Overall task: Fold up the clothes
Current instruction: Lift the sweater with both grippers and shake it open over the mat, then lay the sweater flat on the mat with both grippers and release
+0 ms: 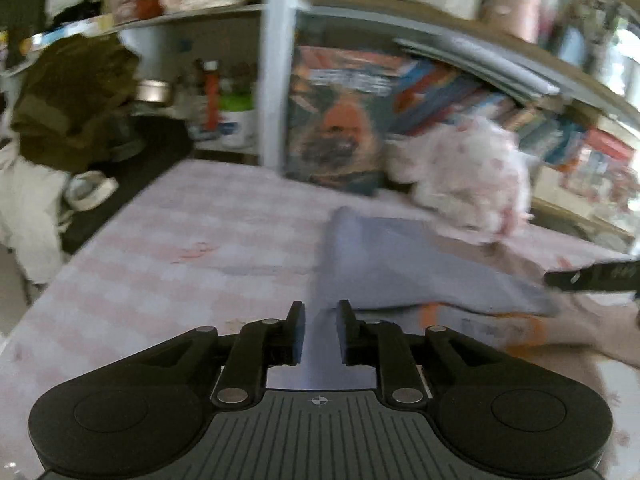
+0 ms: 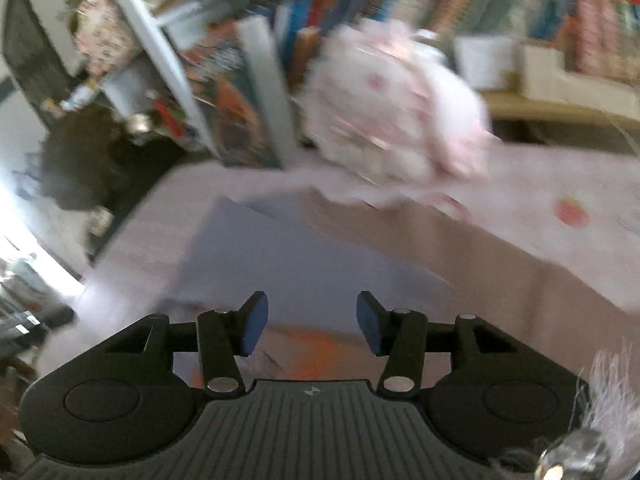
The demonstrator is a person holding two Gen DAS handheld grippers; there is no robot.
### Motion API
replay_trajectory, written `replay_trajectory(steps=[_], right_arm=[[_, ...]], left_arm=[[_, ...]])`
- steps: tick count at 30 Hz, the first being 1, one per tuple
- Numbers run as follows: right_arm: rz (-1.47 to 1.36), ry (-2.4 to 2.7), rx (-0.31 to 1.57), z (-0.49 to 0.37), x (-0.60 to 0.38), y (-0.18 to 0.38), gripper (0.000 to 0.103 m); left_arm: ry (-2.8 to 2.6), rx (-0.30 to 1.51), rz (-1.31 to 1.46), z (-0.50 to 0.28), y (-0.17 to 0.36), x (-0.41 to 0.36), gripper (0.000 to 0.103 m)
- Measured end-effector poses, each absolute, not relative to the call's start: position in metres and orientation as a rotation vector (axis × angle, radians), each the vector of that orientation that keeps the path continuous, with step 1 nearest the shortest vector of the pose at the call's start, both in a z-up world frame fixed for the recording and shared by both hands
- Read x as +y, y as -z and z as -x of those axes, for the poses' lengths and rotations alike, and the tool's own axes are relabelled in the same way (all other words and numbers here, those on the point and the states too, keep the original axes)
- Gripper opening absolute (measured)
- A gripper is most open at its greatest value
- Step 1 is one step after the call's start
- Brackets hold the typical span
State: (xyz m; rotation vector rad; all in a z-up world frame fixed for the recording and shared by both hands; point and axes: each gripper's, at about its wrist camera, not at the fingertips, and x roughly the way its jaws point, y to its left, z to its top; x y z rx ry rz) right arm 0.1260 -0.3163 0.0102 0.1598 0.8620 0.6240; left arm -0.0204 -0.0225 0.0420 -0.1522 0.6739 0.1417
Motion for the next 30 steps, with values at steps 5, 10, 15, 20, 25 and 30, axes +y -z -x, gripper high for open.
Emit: replay_trajectory(steps=[5,10,15,20,25,30], right_arm=[[-0.092,-0.570,0.883,-0.092,-0.357,0.009,0.051],[0.043,-0.564,0.906,-0.057,-0.371,0.025,0.051],[0.076,-0.550,0.925,-0.034,-0.389,0.036,0.050],[0.134,-0.554,0.935,-0.026,-0.387,0.040,0.046],[0.173,-0.575,0.928,-0.018,-0.385,0.039,0.032],[0.149,-0.604,0.959,-0.011,-0.385,0.037,0.018]], left_arm=[[-0.007,0.724,0.122,0.004,-0.024,-0.085,0.023],[0.090,0.769,0.106,-0.005,-0.006,-0.136,0.023],[0.145,0.757,0.017,-0.023,-0.006,-0.171,0.023],[0.212,0.719,-0.079,-0.060,-0.011,-0.206,0.030],[0.257,0.731,-0.266,-0.096,0.002,-0.247,0.030],[0.213,0.791,-0.435,-0.120,0.030,-0.263,0.032]])
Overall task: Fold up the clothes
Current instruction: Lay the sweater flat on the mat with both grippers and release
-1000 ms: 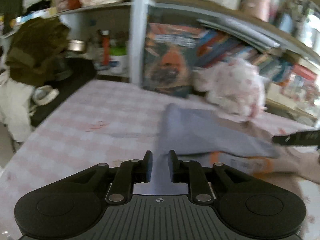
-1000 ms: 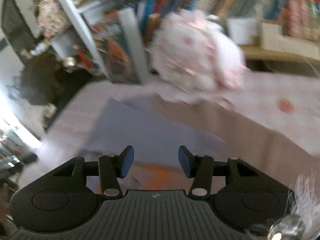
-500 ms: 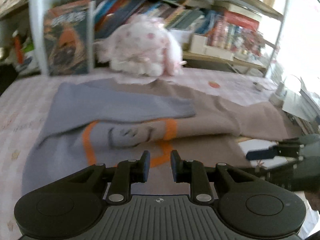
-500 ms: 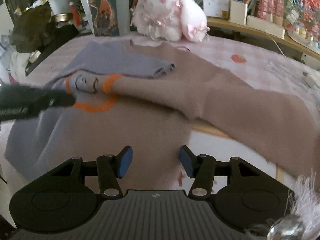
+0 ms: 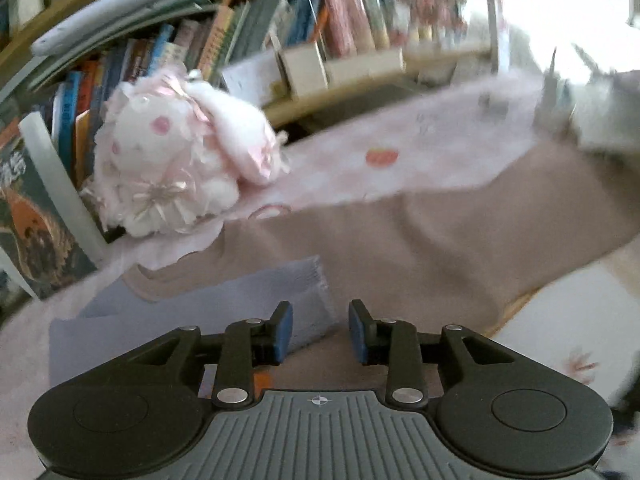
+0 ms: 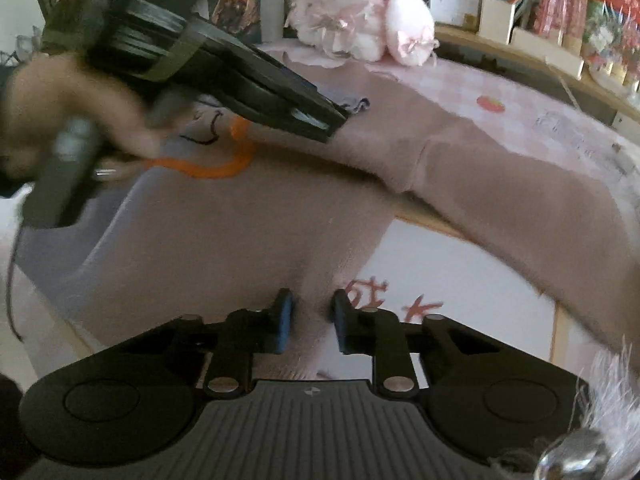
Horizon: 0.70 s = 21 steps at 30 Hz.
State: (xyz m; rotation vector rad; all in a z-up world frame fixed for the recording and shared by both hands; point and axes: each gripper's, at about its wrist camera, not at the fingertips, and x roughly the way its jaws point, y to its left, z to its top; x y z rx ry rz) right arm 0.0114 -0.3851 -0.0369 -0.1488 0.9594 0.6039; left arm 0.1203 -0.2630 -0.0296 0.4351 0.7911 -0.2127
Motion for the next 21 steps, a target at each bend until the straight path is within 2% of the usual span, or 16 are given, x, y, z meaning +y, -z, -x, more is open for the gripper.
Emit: replay_trajectory(steps=[2,3,5,9,15,21], right_arm=[[0.147,-0.618,0.979,-0.005,-0.382,0.035,0.016],[0.149,-0.627,0.989,-0.001,-0.380,0.035,0.015],[0.156,-0.638,1.001,0.009,-0.375,0.033,0.015],[0.164,-0.607,1.010,0.020,-0.366,0.032,0.015],[0.120,-0.459,1.012,0.028,-0.352,0.031,0.015],[0.063,-0.331,1.044,0.035,-0.337,0.028,0.014]], left_arm=[[0.204,0.790,-0.459,-0.124,0.035,-0.261,0.033],[0.207,0.782,-0.464,-0.124,0.036,-0.259,0.031],[0.212,0.767,-0.474,-0.125,0.038,-0.255,0.007],[0.120,0.688,-0.289,-0.122,0.002,-0.205,0.006],[-0.060,0.537,0.111,-0.086,-0.060,-0.033,0.006],[-0.317,0.523,0.090,-0.049,-0.077,0.129,0.006]])
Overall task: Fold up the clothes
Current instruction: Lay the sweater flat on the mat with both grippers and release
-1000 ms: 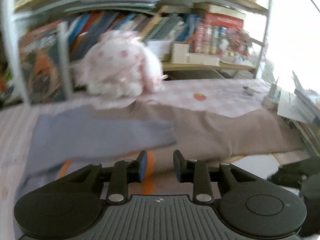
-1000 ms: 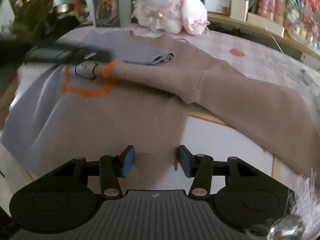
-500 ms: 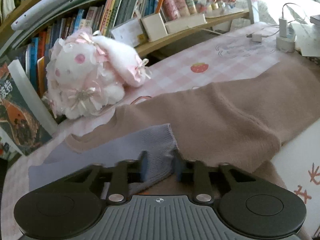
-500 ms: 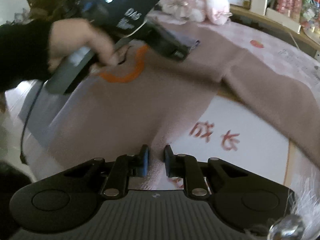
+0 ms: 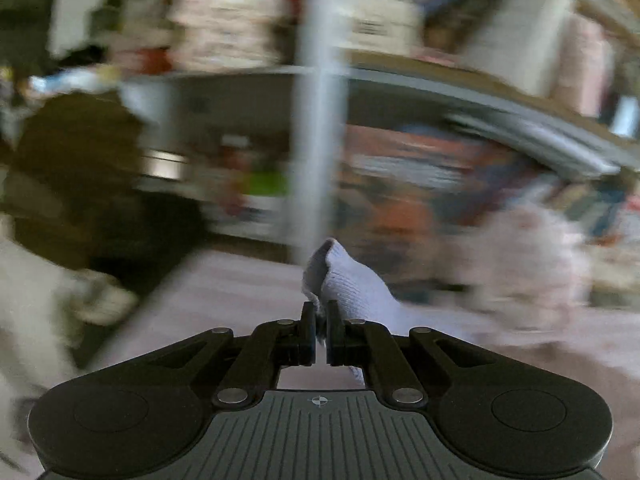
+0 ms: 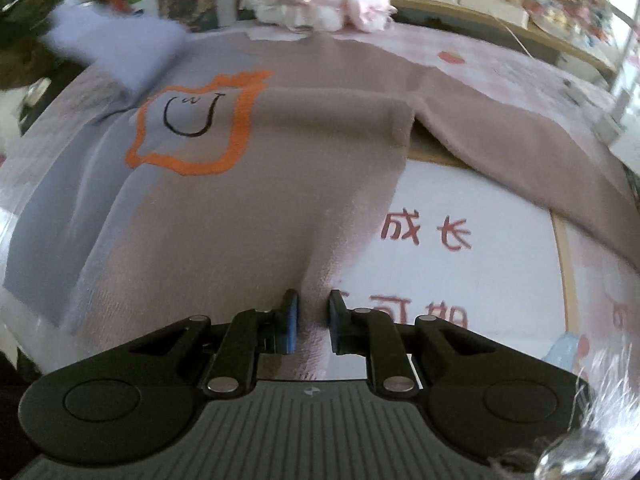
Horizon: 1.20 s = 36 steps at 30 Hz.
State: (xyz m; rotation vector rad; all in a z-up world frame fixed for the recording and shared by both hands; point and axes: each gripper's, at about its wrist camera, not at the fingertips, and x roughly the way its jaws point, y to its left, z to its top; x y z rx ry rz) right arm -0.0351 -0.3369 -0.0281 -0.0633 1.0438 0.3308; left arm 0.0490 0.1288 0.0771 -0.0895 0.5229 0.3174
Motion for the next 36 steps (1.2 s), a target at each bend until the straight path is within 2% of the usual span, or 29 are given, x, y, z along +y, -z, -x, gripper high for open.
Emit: replay_trajectory(steps=[5,13,16,19,24,28,32,33,35,36], right_arm=[[0.024,-0.254,1.060,0.047,-0.323,0.026,0.014],[0.018,-0.150,1.046,0.061,-0.305,0.024,0.014],[0.018,-0.124,1.036,0.065,-0.302,0.025,0.014],[0.000,-0.102,1.024,0.069,-0.302,0.026,0.015],[-0.029,-0.075,1.014,0.072,-0.302,0.026,0.015],[-0.001,-0.061,1.008,0.077,-0.298,0.025,0.015],[0.009,-0.043,1.005,0.081,-0.297,0.025,0.015],[0.011,-0.040,1.004,0.082,-0.297,0.025,0.015],[0.012,-0.035,0.999,0.083,-0.297,0.025,0.015],[0.011,-0.032,0.996,0.083,-0.298,0.026,0.015]], left_arm=[[-0.447,0.571,0.040,-0.035,-0.064,0.213,0.006],[-0.498,0.679,-0.049,-0.032,-0.030,0.242,0.012],[-0.495,0.645,-0.026,-0.007,-0.032,0.231,0.018],[-0.255,0.657,0.078,0.018,-0.025,0.194,0.023],[0.089,0.783,0.156,0.021,0.007,0.120,0.024],[0.137,0.847,0.174,0.005,0.023,0.096,0.024],[0.123,0.884,0.110,0.000,0.036,0.084,0.023],[0.124,0.882,0.105,0.002,0.037,0.082,0.021],[0.144,0.894,0.132,0.006,0.038,0.081,0.004],[0.146,0.893,0.134,0.008,0.037,0.081,0.004]])
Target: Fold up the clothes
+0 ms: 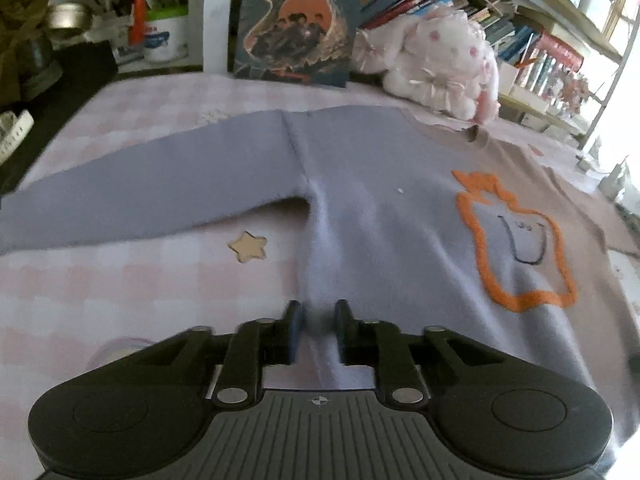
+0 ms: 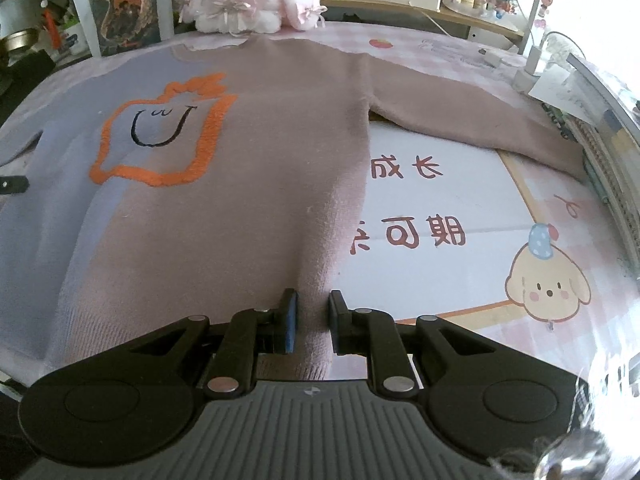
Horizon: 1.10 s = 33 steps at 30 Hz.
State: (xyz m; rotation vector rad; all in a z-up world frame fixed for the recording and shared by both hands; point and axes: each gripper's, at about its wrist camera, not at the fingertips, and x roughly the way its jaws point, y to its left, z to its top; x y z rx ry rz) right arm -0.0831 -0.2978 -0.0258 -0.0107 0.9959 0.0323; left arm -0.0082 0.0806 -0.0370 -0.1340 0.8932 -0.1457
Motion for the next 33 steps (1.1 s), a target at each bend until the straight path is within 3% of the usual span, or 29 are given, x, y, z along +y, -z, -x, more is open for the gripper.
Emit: replay_trajectory(steps=[16,33], right_arm=[[0.021,0.016,0.924,0.045,-0.305,0.032,0.015],[0.012,0.014,0.921,0.062,-0.303,0.032,0.016]], left_arm=[[0.099,0.867,0.142,-0.010,0.037,0.080,0.004],[0.122,0.864,0.128,-0.007,0.038,0.084,0.005]])
